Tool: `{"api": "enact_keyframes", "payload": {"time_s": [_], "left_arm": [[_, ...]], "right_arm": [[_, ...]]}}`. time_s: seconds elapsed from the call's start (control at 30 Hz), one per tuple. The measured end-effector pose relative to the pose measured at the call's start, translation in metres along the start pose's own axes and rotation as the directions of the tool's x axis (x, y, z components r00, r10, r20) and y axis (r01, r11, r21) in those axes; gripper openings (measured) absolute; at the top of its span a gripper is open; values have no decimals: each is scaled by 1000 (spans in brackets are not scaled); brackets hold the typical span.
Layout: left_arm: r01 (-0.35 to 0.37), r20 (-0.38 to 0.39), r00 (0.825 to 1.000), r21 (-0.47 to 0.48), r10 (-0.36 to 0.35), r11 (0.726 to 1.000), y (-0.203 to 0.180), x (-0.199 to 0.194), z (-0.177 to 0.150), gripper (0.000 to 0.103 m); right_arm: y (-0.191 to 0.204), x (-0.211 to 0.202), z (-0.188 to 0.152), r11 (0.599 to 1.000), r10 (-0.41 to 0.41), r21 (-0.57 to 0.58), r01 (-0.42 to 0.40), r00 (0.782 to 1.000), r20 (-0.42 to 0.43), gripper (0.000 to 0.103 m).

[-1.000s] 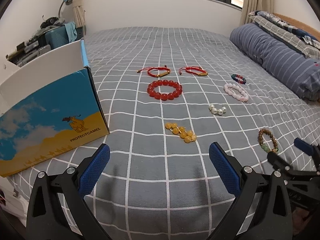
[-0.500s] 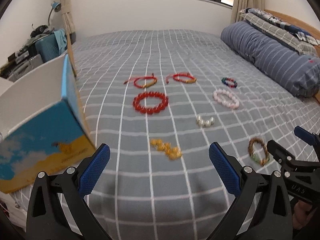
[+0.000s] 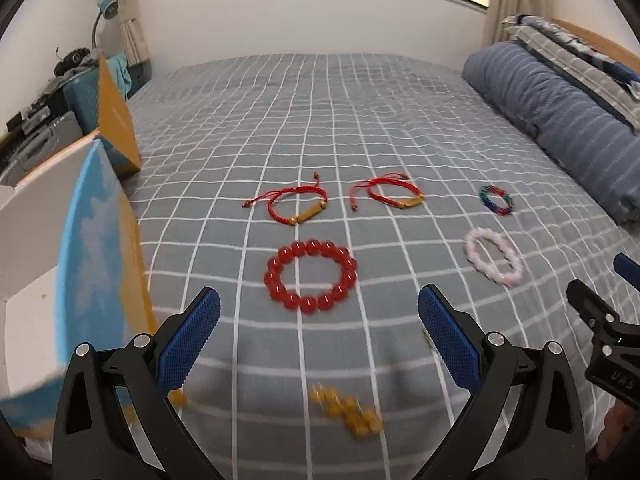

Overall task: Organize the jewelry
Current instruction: 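Grasp the red bead bracelet with the left tool while the right tool grasps the pink-white bracelet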

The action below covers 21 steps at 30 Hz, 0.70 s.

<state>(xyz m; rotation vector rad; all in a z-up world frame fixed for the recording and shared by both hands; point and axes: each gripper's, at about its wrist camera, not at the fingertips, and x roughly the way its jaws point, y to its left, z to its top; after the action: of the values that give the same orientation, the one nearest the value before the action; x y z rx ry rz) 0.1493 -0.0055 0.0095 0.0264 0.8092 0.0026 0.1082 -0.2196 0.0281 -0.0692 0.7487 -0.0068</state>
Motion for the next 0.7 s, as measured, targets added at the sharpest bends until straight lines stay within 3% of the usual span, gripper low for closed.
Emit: {"api": "enact_keyframes", "payload": {"time_s": [0.4,0.6,0.7], "left_arm": [[-59,-128,990,-27,55,998,16,79,22,97],[-16,-145,989,-49,9,999,22,91,21,98],[24,-154,988,-56,-32,998,22,93,19,93]], "right_arm": [[-1,83,21,998,59,28,-55,987,-152,92],[-5,116,19,990,124,96,-104,963,-241,76],[-5,120,18,988,132,109,-108,961,-243,72]]}}
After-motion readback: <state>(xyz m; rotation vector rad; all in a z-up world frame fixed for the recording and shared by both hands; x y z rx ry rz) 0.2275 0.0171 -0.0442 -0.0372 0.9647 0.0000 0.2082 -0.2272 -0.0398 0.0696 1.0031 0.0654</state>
